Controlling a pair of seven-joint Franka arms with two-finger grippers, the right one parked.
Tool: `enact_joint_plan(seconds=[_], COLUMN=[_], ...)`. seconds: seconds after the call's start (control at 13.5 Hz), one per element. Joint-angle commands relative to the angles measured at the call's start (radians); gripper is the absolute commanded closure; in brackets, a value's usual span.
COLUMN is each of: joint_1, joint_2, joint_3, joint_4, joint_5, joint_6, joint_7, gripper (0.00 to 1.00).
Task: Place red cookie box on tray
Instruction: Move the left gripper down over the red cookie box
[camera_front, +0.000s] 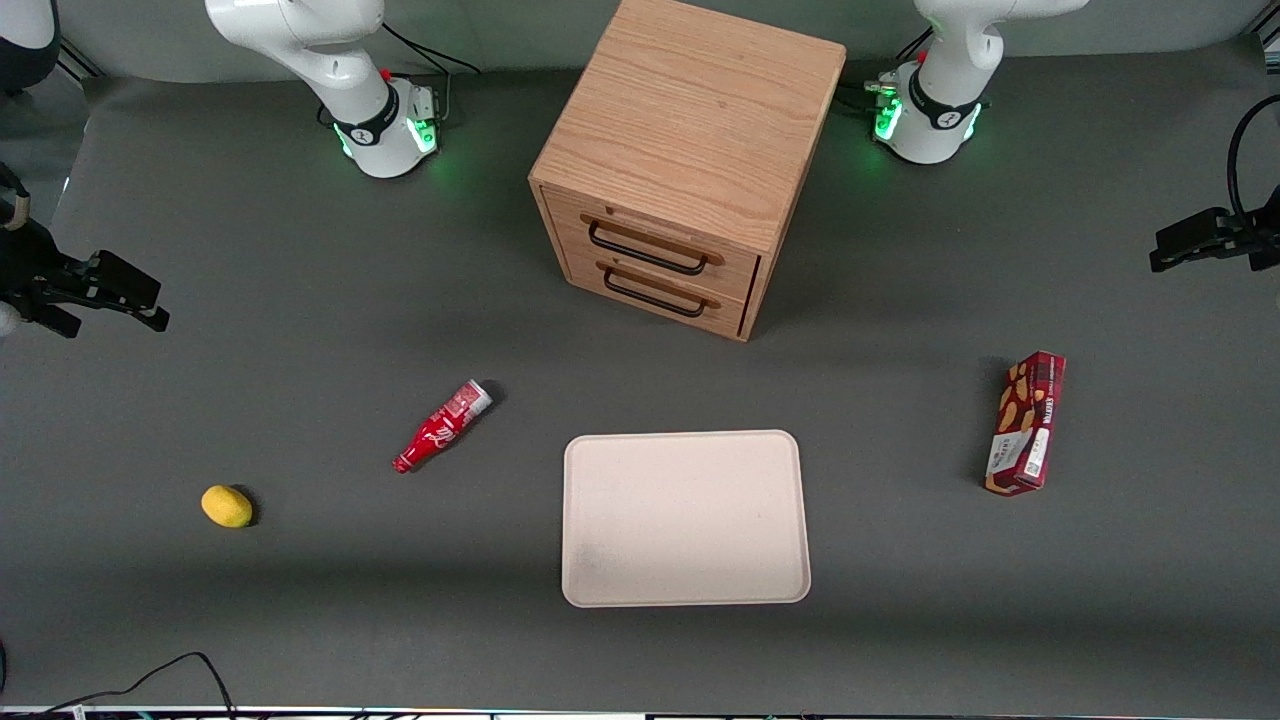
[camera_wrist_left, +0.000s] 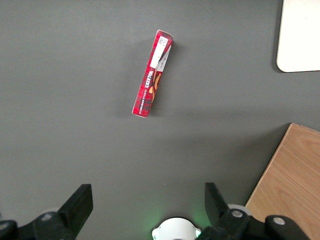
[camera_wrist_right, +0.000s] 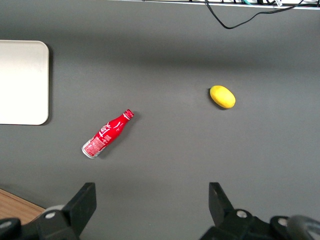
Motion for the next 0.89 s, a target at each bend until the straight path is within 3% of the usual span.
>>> enact_joint_plan(seconds=[0.0, 0.44, 0.81], joint_1=[0.001, -0.002, 0.007], joint_2=[0.018, 0.019, 0.026], joint_3=[0.001, 0.003, 0.004], joint_4=[0.035, 0.017, -0.164], joint_5=[-0.008, -0.002, -0.009], joint_6=[-0.012, -0.003, 0.257], joint_7=[-0.005, -0.012, 0.138], gripper=[0.0, 0.0, 0.0])
